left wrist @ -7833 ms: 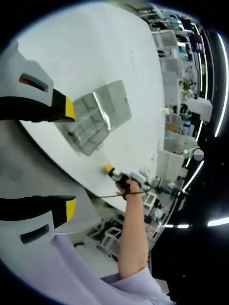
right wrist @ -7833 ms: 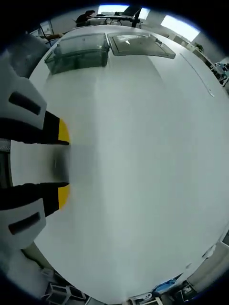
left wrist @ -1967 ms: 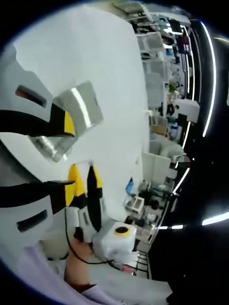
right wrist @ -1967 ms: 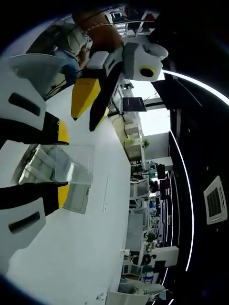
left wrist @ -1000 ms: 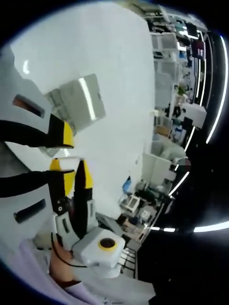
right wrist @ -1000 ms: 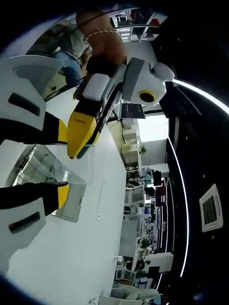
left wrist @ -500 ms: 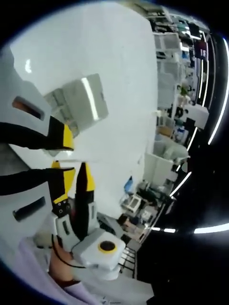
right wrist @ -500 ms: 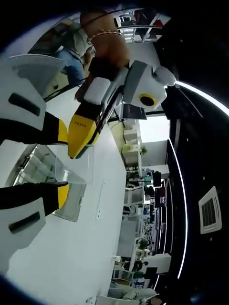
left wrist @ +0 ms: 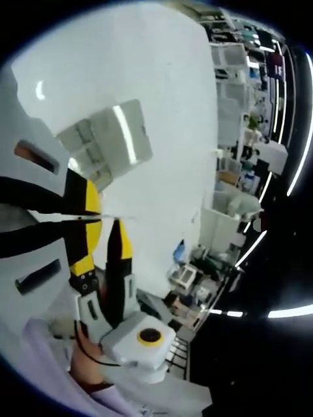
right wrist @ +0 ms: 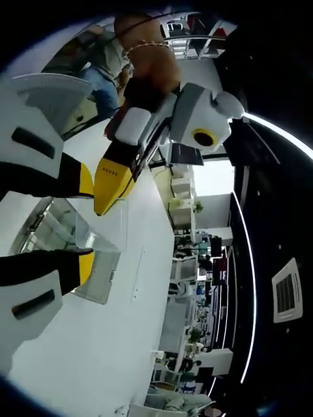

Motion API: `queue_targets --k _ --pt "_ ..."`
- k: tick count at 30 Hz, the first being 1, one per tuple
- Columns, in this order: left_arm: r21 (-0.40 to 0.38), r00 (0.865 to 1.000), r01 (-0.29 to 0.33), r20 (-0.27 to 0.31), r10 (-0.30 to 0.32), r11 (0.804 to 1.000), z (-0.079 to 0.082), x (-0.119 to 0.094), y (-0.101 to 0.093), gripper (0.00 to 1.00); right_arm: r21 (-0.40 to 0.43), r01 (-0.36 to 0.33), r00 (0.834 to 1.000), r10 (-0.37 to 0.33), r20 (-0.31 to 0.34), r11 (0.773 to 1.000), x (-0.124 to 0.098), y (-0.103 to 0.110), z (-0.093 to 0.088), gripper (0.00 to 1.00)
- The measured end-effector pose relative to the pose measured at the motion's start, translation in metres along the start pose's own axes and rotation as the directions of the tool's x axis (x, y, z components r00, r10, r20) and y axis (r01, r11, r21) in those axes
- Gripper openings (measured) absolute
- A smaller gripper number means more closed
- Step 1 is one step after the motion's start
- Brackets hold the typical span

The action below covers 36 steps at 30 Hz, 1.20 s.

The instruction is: Insert the divider into the dual guide fixture by aligning both edges with the guide slots and pushing it downward to the bottom, including one-sided entry, uneven engagement, binding, and posture correction.

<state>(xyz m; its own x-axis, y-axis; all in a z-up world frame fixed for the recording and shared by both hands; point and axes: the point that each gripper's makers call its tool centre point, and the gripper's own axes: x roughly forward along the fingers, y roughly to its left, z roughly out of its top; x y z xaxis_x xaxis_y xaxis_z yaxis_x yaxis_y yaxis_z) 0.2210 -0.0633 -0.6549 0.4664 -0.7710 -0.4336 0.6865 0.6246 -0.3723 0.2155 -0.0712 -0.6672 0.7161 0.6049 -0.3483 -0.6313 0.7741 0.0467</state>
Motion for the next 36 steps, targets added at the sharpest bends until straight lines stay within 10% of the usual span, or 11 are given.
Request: queue_targets --k 27,36 --pt "0.025 1.000 -0.018 -0.019 0.018 1.000 -0.014 0.000 0.018 0.00 -0.039 -0.024 0.996 0.021 -0.089 0.999 -0.005 -0.018 -0.019 0.23" --pt "0.115 0.999 -0.002 -0.043 0.007 0.993 -0.022 0.000 0.027 0.00 -0.147 -0.137 0.981 0.114 -0.158 0.980 -0.015 -0.018 -0.023 0.21"
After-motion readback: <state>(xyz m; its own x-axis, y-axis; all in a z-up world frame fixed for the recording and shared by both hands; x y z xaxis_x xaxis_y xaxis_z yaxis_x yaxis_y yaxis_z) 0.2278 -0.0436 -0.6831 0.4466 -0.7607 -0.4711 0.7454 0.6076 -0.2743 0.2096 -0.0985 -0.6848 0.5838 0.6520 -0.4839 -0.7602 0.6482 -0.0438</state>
